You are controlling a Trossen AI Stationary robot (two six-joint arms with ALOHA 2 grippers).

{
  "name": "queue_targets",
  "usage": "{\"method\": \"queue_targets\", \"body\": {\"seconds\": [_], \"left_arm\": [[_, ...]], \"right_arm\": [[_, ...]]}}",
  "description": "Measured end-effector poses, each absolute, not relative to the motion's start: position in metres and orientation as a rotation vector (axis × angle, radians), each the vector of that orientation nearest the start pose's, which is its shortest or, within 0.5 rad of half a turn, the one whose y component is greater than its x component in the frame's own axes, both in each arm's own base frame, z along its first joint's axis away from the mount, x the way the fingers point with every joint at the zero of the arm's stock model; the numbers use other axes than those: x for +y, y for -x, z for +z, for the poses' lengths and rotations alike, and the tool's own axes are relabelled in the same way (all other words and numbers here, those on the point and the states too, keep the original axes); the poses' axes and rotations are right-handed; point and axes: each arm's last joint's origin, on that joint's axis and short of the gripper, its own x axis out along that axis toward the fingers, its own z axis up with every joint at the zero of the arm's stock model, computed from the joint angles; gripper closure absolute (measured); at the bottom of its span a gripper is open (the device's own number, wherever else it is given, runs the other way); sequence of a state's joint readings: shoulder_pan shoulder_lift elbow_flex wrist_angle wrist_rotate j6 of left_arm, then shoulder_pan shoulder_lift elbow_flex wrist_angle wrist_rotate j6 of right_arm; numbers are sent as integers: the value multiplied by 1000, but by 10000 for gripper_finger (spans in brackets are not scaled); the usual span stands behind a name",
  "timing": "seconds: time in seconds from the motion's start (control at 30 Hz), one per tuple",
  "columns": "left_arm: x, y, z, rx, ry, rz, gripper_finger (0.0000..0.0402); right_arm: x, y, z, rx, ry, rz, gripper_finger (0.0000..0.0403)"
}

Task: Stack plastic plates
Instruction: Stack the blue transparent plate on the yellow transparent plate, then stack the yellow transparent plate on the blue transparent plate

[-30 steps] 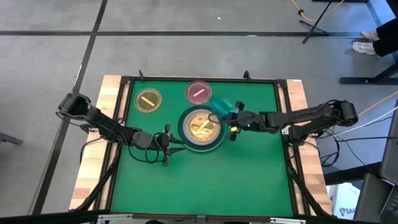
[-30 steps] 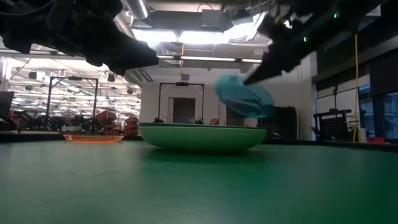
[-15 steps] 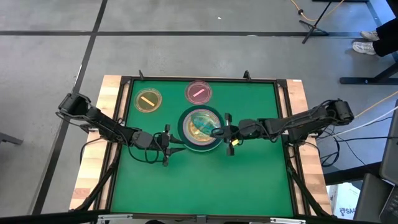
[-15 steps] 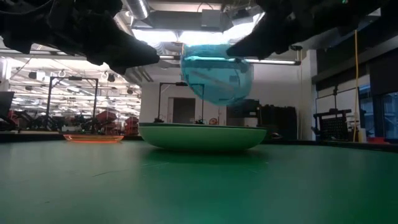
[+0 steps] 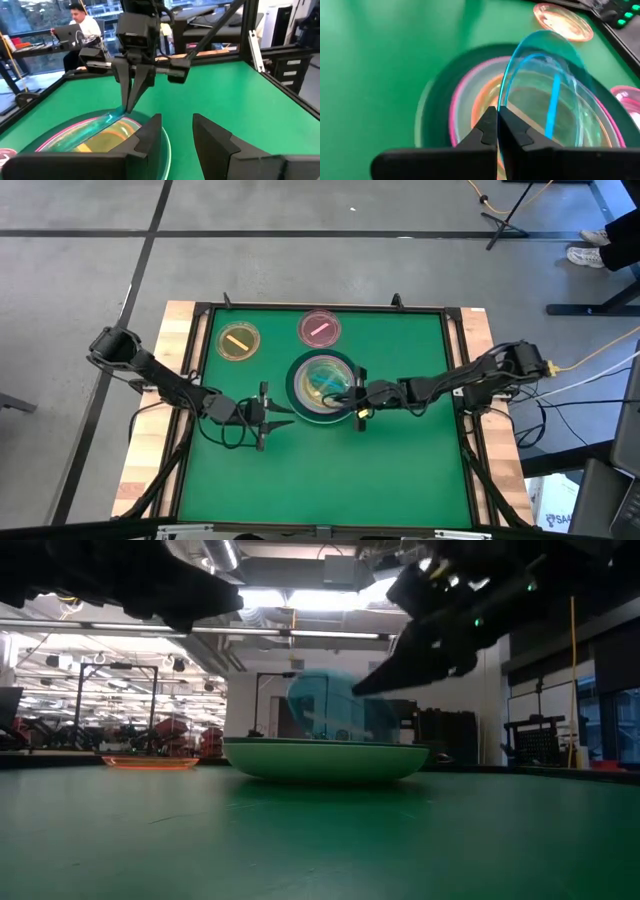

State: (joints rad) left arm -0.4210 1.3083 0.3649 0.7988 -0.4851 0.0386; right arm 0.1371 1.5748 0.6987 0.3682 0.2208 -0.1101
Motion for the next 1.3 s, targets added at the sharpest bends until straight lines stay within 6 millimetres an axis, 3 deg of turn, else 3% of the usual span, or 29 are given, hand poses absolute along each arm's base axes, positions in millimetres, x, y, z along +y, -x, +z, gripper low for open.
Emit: {"method": "queue_targets", "body": {"seconds": [0.27, 0.57, 0.73, 0.93, 1.07, 1.3], "left_arm": [[-84, -221, 181, 137, -103, 64, 298], [-84, -221, 178, 167, -118, 65, 298], [-78, -221, 171, 240, -143, 86, 298], [-66, -221, 161, 334, -96, 178, 298], [-56, -219, 154, 402, -52, 291, 298], [-27, -213, 161, 621, -6, 461, 298]], "right_arm": [[34, -309, 157, 552, 198, -125, 393], [34, -310, 160, 521, 188, -136, 282], [35, -313, 176, 501, 190, -134, 244], [35, -314, 191, 478, 185, -131, 236], [39, -316, 195, 412, 118, -8, 237], [64, -312, 202, 268, 174, 169, 237]]}}
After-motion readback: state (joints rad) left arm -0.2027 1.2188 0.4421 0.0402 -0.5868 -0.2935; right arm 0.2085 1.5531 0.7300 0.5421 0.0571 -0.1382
